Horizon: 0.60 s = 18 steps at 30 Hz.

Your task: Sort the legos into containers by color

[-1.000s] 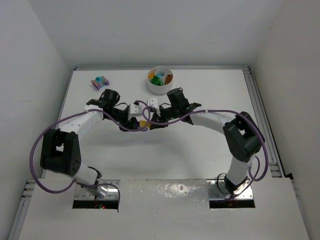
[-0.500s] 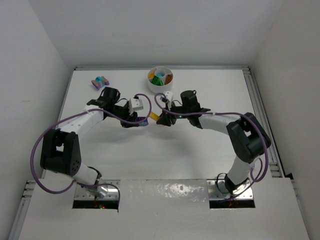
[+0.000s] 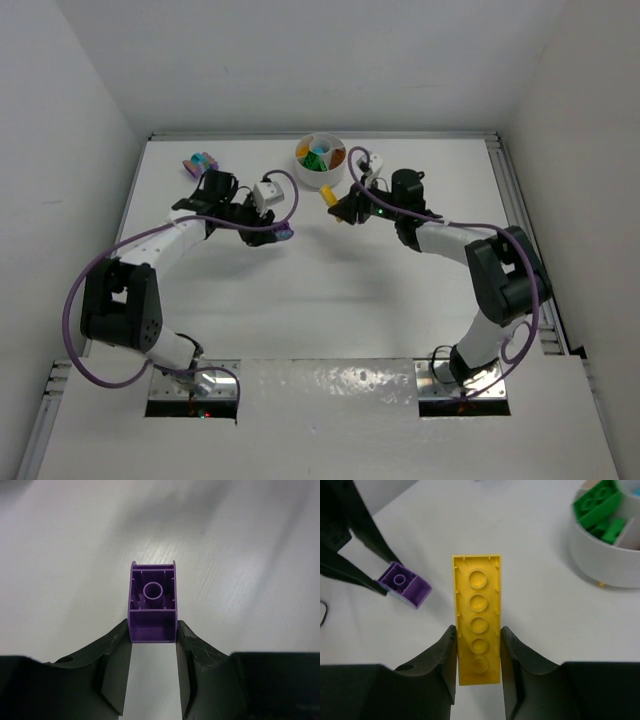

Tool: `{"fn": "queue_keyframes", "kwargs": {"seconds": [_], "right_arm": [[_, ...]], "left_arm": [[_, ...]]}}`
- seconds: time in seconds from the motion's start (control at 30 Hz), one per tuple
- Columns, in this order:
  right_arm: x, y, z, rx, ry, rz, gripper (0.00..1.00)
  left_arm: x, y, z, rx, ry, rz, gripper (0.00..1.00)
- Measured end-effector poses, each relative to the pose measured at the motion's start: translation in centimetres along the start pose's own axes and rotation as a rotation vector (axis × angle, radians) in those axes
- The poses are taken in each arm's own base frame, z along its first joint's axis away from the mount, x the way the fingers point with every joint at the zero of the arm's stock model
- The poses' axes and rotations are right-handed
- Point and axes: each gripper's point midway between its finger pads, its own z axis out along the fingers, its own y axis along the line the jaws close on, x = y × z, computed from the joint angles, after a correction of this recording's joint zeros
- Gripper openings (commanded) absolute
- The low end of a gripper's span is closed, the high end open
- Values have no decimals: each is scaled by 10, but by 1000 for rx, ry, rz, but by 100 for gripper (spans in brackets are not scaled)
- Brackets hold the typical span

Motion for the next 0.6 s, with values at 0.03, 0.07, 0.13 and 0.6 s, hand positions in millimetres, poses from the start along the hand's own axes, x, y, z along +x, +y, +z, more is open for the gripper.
{"fn": "queue_keyframes", "kwargs": {"seconds": [0.03,0.07,0.13,0.6], "right_arm": [[-6,-8,-3,20,-22,24,0],[-11,-16,-7,41,-41,44,0],[-23,-32,-13,83,-78,67,0],[-68,-111,-31,448,-160,74,0]], "left_arm": [[-1,5,-1,-21,-5,-20,0],[-3,10,-3,-42,-12,-37,0],[-9,20,-5,-82,-34,-61,0],[-162,148,11,-255,-391,-86,0]]}}
